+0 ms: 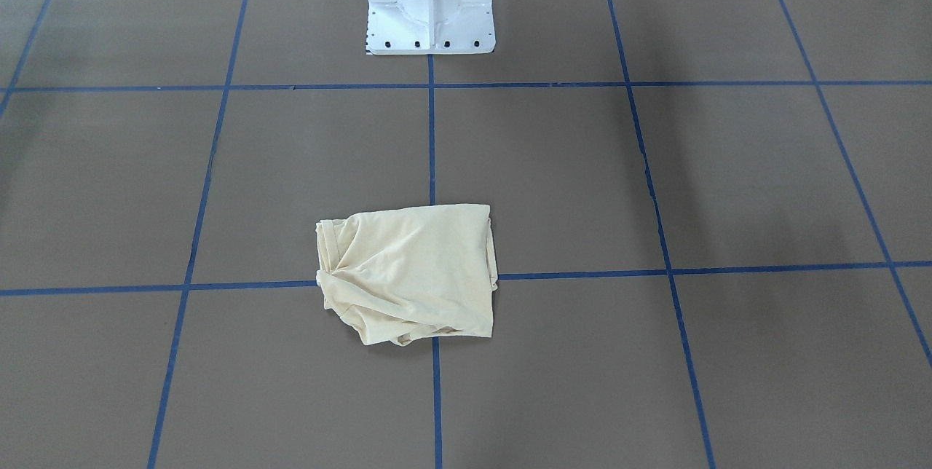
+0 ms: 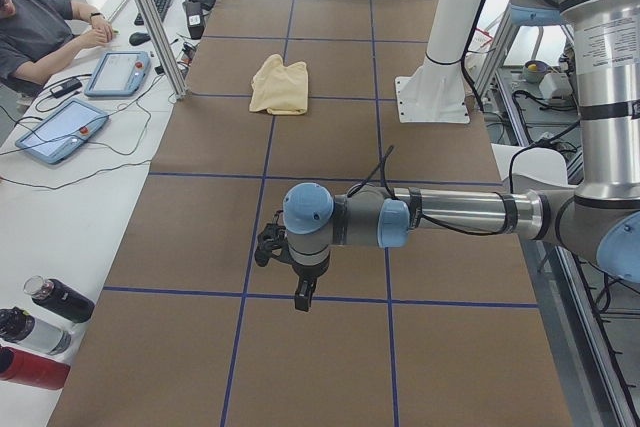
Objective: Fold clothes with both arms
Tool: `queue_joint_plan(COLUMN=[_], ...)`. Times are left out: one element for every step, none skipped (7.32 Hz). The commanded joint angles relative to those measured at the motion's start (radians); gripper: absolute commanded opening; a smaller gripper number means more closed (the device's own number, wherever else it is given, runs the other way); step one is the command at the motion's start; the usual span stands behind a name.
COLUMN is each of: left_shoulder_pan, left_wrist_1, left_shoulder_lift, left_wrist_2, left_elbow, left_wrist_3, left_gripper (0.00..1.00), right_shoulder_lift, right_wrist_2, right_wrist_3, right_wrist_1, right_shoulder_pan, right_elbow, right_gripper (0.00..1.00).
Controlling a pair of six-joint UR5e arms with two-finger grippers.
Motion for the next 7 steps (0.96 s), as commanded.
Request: queue_joint_plan(left_shoulder_pan=[0.001, 0.001, 0.001, -0.001, 0.001, 0.001, 0.001], left_wrist_1=[-0.002, -0.007, -0.009, -0.012, -0.022, -0.024, -0.022], left_shoulder_lift=[-0.018, -0.027, -0.032, -0.026, -0.026, -0.024, -0.024], left_wrist_2=[-0.033, -0.034, -0.033, -0.042, -0.027, -0.028, -0.028], left_elbow=[0.011, -0.001, 0.011, 0.011, 0.011, 0.011, 0.009], left_wrist_3=[-0.009, -0.004, -0.006, 0.002, 0.000, -0.001, -0.004], left_gripper=[1.00, 1.00, 1.00, 1.00, 1.00, 1.00, 1.00], right_shoulder_lift=[0.000, -0.006, -0.008, -0.009, -0.021, -0.023, -0.025], right_wrist_2=[0.003, 0.007, 0.009, 0.010, 0.000, 0.012, 0.012], right_wrist_3=[0.000, 0.000, -0.005, -0.012, -0.013, -0.011, -0.011], right_wrist_1=[-0.002, 0.000, 0.007, 0.011, 0.011, 0.011, 0.011], right_shoulder_pan=[0.000, 0.000, 0.000, 0.000, 0.000, 0.000, 0.000], right_elbow=[-0.005, -0.012, -0.012, -0.008, -0.008, 0.006, 0.003], right_gripper=[1.00, 1.00, 1.00, 1.00, 1.00, 1.00, 1.00])
